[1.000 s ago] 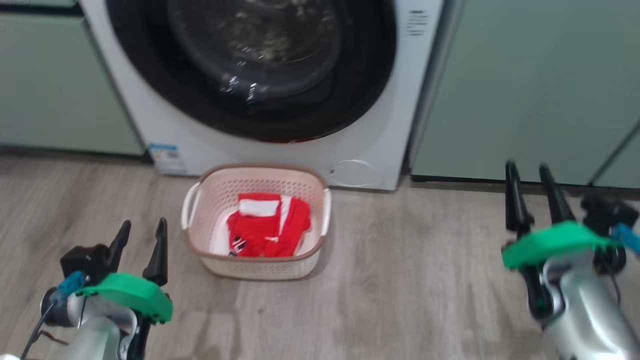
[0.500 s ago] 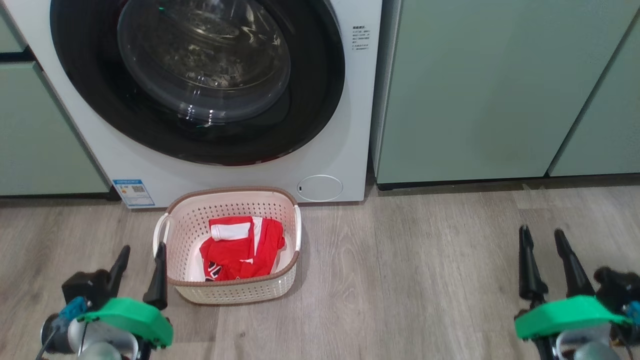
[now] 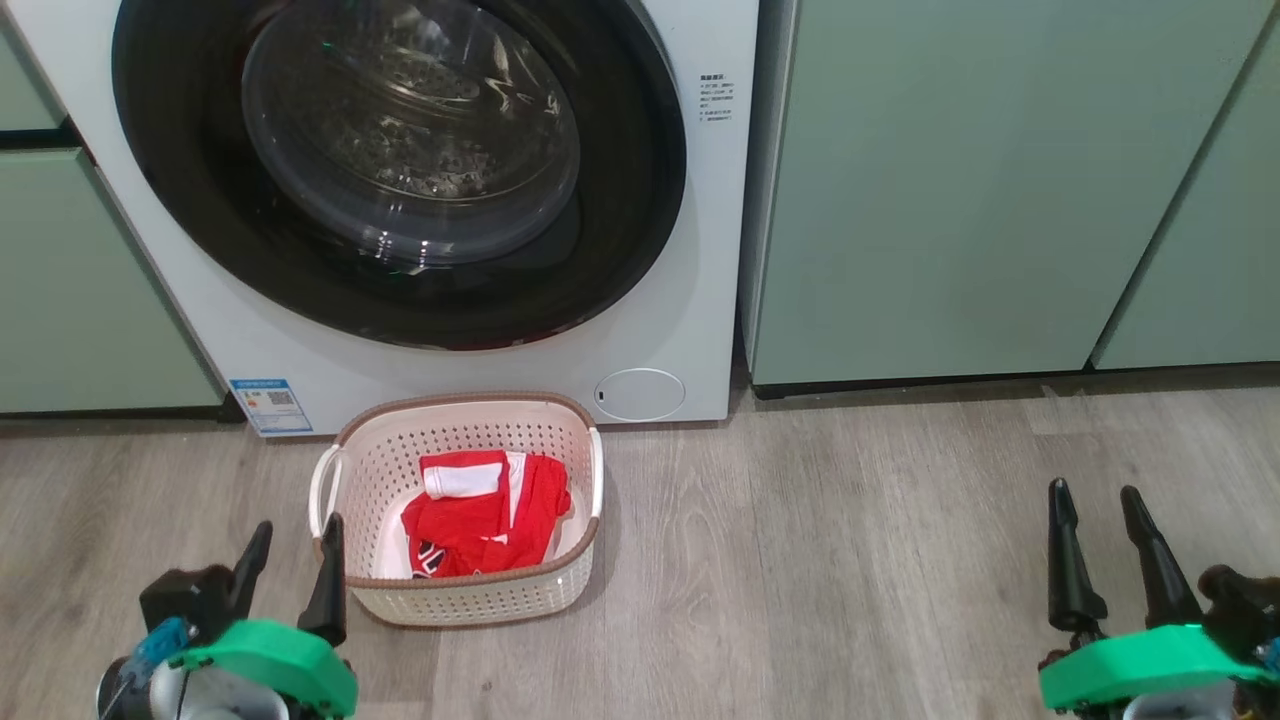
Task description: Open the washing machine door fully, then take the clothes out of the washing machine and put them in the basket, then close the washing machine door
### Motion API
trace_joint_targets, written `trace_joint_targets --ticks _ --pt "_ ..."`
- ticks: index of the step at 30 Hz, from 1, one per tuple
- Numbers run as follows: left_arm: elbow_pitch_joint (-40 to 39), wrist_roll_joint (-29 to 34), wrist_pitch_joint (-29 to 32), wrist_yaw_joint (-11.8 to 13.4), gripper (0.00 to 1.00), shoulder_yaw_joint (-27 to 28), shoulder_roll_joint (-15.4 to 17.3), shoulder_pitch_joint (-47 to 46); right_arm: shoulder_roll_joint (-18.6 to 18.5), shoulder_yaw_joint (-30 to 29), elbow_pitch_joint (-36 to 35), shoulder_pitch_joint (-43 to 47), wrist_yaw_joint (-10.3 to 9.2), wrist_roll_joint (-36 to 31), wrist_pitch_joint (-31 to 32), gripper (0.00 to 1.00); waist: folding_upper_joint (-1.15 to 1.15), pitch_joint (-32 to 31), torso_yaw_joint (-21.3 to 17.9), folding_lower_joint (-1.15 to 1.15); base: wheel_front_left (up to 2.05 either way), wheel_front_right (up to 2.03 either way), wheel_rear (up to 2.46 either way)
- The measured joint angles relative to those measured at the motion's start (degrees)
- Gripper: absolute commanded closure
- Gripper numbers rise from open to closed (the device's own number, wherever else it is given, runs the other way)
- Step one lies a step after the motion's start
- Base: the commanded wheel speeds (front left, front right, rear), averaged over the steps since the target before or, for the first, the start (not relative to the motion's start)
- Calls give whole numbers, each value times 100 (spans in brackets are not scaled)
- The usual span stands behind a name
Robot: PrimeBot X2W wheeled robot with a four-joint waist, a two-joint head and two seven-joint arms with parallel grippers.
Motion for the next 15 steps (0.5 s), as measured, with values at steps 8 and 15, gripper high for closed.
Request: trace_joint_targets --ticks 8,15 --pt "37 -1 0 0 0 25 -27 4 0 -4 -3 30 0 0 0 0 0 16 -13 0 0 0 0" --pt "42 -1 0 0 0 97 -38 5 1 -14 7 30 0 -1 0 0 0 11 -21 0 0 0 0"
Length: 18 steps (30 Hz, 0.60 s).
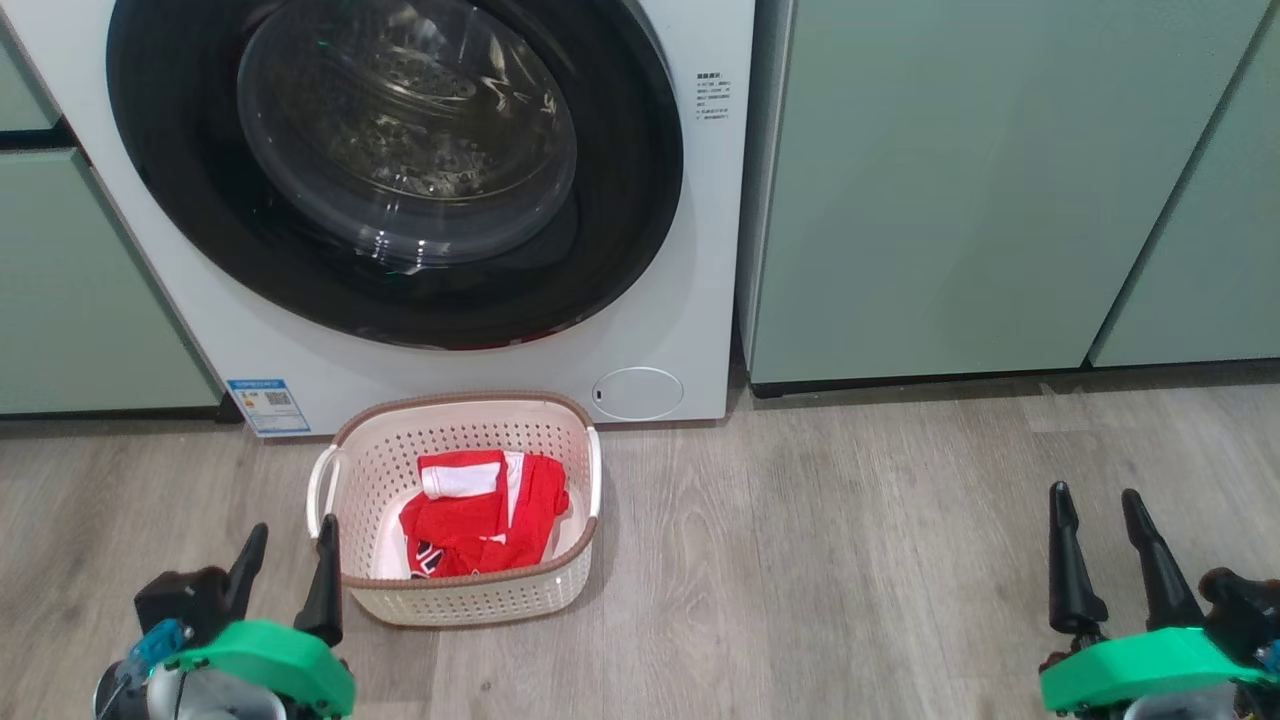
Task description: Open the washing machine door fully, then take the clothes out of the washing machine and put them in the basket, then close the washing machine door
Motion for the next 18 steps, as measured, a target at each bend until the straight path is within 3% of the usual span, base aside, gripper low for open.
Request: trace_joint_targets --ticks 13,14,18 --pt "11 0 0 0 0 27 -2 1 40 -14 57 0 0 -8 0 0 0 -14 19 0 0 0 0" --pt "53 -1 4 4 100 24 -14 7 42 -12 99 1 0 -7 0 100 0 -14 19 0 0 0 0" --pt "279 -1 11 4 100 2 -113 188 70 -4 390 93 0 -5 1 100 0 -14 19 0 0 0 0"
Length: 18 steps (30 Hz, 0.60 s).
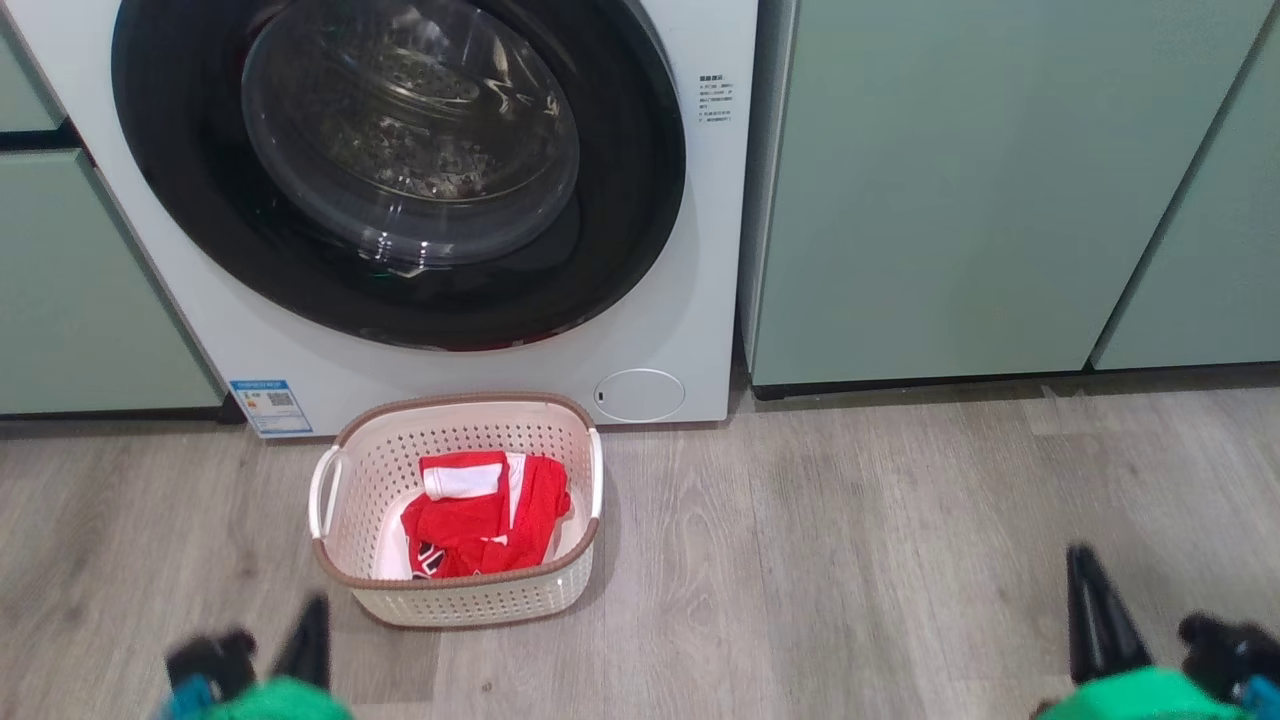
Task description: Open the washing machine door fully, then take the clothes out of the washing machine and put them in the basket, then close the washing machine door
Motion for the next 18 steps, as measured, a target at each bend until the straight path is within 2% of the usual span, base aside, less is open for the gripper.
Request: trace_joint_targets --ticks 5,18 --pt "215 -137 78 0 100 -32 -123 405 40 -3 246 241 0 135 52 100 0 18 12 0 0 0 0" --pt "-12 -899 283 0 100 -12 -140 323 64 -53 204 207 0 879 281 100 0 89 54 0 0 0 0"
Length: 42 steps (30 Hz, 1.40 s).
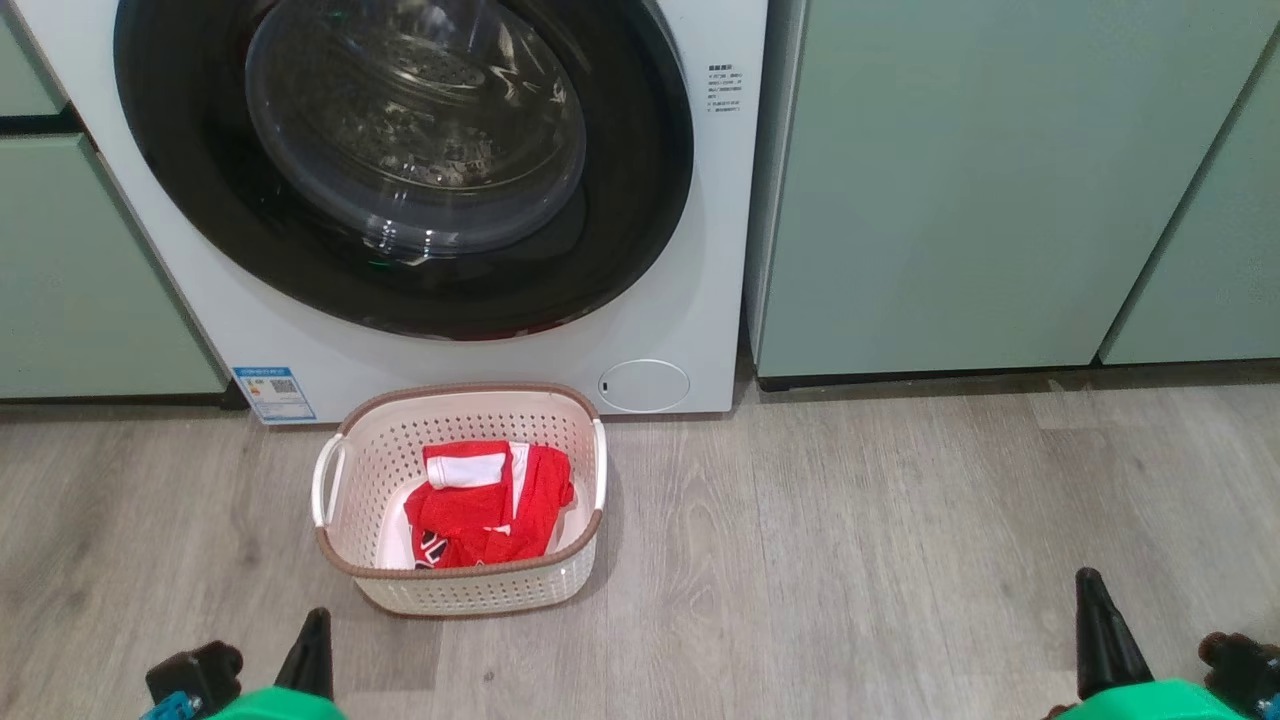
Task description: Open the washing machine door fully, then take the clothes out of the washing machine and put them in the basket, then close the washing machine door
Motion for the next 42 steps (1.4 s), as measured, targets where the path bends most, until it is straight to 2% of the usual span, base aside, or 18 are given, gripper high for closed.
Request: trace_joint_targets --ticks 42 --pt "-709 -2509 702 0 100 97 -133 -89 36 -264 -177 -330 0 2444 706 100 0 228 138 0 0 0 0"
